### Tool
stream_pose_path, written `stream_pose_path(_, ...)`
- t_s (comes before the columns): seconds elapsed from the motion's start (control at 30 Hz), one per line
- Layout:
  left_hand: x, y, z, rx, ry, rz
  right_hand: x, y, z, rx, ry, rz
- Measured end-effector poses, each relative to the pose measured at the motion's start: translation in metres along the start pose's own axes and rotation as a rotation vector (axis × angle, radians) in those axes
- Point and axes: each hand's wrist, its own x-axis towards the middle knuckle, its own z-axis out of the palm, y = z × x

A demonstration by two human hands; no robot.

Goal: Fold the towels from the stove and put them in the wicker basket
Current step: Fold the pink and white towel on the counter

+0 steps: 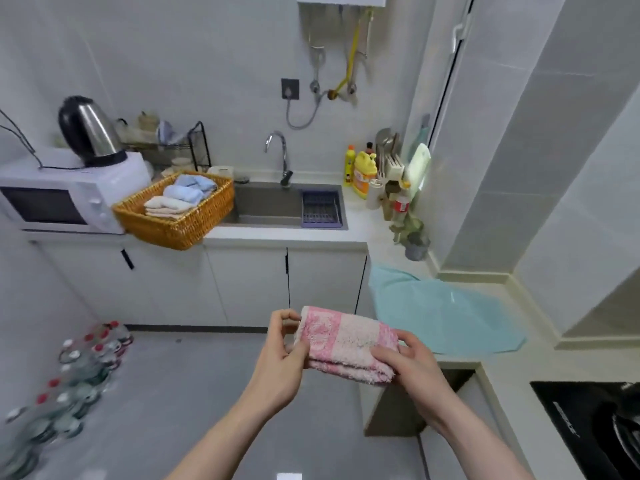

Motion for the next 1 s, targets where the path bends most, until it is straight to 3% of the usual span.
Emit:
stream_pose_path(0.2, 0.073, 0.011, -0.049, -0.009, 0.171, -0.013, 0.103, -0.044, 0.057, -0.073, -0.166, -0.002)
stream_pose_path(0.5, 0.127, -0.013, -0.189, 0.011, 0.425, -0.134, 0.195, -0.082, 0.211, -0.170, -0.496, 0.014)
stream_pose_path(0.7, 0.180, -0.024, -0.281, -0.035, 0.493, -0.129, 0.245, -0.097, 0.311, -0.168, -0.534, 0.008)
stream_pose_path(1.0, 0.271, -0.032, -0.401, 0.007, 0.410, -0.146, 0.306, -0.109, 0.424, -0.137, -0.487, -0.012)
